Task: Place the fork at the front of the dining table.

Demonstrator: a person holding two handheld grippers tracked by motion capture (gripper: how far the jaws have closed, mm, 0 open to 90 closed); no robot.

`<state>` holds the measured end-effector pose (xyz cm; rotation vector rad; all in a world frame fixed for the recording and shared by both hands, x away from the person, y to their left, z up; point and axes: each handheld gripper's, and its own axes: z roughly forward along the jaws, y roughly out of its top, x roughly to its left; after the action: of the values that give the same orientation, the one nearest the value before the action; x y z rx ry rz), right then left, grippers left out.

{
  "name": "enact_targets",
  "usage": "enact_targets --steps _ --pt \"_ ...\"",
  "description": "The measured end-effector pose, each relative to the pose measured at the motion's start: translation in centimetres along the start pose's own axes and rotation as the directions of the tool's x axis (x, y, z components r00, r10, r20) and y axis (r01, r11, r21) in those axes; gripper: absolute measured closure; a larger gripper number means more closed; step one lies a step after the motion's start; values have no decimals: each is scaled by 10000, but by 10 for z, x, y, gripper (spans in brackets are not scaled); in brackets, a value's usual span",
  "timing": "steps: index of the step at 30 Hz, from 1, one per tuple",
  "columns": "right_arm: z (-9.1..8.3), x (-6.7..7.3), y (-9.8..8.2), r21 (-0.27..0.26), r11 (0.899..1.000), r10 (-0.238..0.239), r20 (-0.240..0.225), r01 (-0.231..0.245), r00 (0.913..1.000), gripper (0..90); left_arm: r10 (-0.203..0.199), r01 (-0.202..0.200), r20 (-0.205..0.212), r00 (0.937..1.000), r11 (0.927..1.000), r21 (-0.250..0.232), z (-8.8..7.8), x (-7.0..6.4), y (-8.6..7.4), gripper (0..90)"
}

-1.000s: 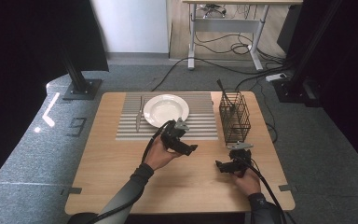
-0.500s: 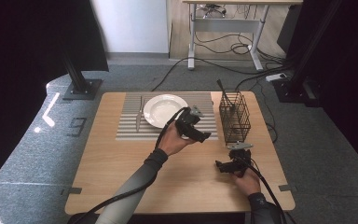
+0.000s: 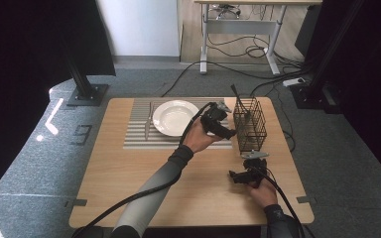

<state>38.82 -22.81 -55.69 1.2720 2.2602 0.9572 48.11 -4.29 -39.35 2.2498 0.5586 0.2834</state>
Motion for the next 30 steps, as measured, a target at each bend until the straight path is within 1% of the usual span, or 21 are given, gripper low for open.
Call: enact_targets --steps 3,4,5,6,8,9,10,11,14,16,17,18,19,22,23,24,26,27,28,30 --pt "0 0 0 1 10000 10 -9 -10 10000 0 -51 51 52 10000 10000 -72 7 0 7 247" --pt "0 0 0 3 10000 2 -7 -2 10000 0 -10 10 37 10000 10000 -47 9 0 10 261" --pt "0 0 0 3 10000 2 -7 -2 10000 0 -10 10 37 10000 10000 -47 9 0 10 278" --pt "0 0 0 -1 10000 -7 -20 7 10000 0 16 -16 43 10000 10000 -64 14 -1 14 295" --pt "0 0 0 0 10000 -13 -23 13 10000 0 13 -13 43 10000 10000 -82 17 -1 16 327" --pt "0 0 0 0 10000 -25 -28 25 10000 0 -10 10 -12 10000 10000 -67 22 -1 19 350" --pt "0 0 0 0 10000 -25 -28 25 10000 0 -10 10 -12 10000 10000 -67 22 -1 19 368" --pt "1 0 0 -3 10000 -40 -31 40 10000 0 -2 1 -103 9999 10000 -33 27 -1 21 391" --pt "1 0 1 -9 10000 -60 -44 60 10000 0 -161 160 -223 9996 9999 -23 33 0 23 467" --pt "1 0 1 -3 10000 -56 -52 56 10000 0 -241 241 -176 9996 9997 12 36 1 24 531" --pt "1 0 1 4 10000 -49 -57 49 10000 0 -350 350 -172 9992 9994 -11 38 2 24 561" --pt "1 0 1 4 10000 -49 -57 49 10000 0 -350 350 -172 9992 9994 -11 38 2 24 591" --pt "1 0 1 -9 10000 -75 -59 74 10000 0 -490 490 -70 9988 9988 -38 40 3 24 629" --pt "1 0 1 -13 10000 -70 -75 70 9999 0 -525 525 -1 9986 9986 -23 41 4 24 728" --pt "1 0 1 -10 10000 -73 -78 73 9999 0 -494 494 116 9987 9988 54 41 5 24 744" --pt "1 0 1 -10 10000 -74 -79 74 9999 0 -612 612 268 9978 9981 -13 41 5 24 752" --pt "1 0 1 5 10000 -70 -75 70 9999 0 -889 902 700 9936 9958 -146 39 8 24 786" --pt "1 0 1 5 10000 -70 -75 70 9999 0 -889 902 700 9936 9958 -146 39 8 24 801" --pt "1 0 1 2 10000 -69 -84 69 9999 0 -948 966 859 9918 9952 -160 38 7 25 807" --pt "1 0 1 -2 10000 -70 -87 70 9999 0 -834 859 794 9933 9959 -282 36 6 26 825"
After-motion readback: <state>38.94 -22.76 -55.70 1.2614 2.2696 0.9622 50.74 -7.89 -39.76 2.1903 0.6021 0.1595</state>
